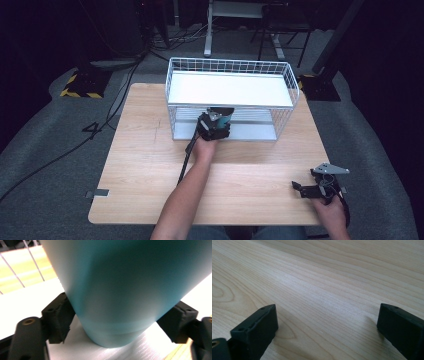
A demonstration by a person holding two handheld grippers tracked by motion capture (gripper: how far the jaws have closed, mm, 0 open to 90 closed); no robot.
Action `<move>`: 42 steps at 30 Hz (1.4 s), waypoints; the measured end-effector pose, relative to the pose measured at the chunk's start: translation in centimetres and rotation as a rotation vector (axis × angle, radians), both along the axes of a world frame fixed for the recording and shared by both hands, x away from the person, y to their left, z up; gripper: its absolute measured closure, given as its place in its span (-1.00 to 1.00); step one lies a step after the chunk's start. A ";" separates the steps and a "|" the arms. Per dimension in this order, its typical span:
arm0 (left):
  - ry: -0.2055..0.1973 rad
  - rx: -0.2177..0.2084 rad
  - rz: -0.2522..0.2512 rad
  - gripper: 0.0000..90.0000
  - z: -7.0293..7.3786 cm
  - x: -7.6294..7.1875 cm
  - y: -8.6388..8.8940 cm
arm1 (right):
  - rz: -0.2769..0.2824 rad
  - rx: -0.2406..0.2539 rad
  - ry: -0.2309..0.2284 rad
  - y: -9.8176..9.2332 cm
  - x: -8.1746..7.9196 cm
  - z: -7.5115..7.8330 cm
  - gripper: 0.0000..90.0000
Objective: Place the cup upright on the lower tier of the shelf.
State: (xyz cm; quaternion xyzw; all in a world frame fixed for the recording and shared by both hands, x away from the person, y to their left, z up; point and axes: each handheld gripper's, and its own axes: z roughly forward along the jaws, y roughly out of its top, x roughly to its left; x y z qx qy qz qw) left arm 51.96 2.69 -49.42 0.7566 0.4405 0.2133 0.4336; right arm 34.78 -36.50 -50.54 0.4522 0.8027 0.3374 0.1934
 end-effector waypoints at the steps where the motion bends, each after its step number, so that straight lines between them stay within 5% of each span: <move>1: 0.006 -0.027 0.018 -0.61 -0.2 0.0 0.0 | 0.000 -0.001 -0.001 0.0 0.0 0.0 -0.92; 13: -0.032 -0.027 -0.010 -0.67 1.2 -0.8 0.5 | 0.000 -0.001 -0.001 0.0 0.0 0.0 -0.92; 15: -0.045 -0.020 -0.062 -0.67 1.5 -1.0 0.9 | 0.000 -0.001 -0.001 0.0 0.0 0.0 -0.92; 18: -0.039 -0.026 -0.069 -0.67 2.0 -1.5 1.5 | 0.000 -0.001 -0.001 0.0 0.0 0.0 -0.92; 19: -0.044 -0.030 -0.066 -0.66 2.1 -1.7 1.7 | 0.000 -0.001 -0.001 0.0 0.0 0.0 -0.92; 20: -0.046 -0.047 0.015 -0.66 2.2 -2.3 1.5 | 0.000 -0.001 -0.001 0.0 0.0 0.0 -0.92; 42: -0.064 -0.079 -0.044 -0.60 5.5 -8.1 4.7 | -0.001 0.000 0.000 0.0 0.0 0.0 -0.92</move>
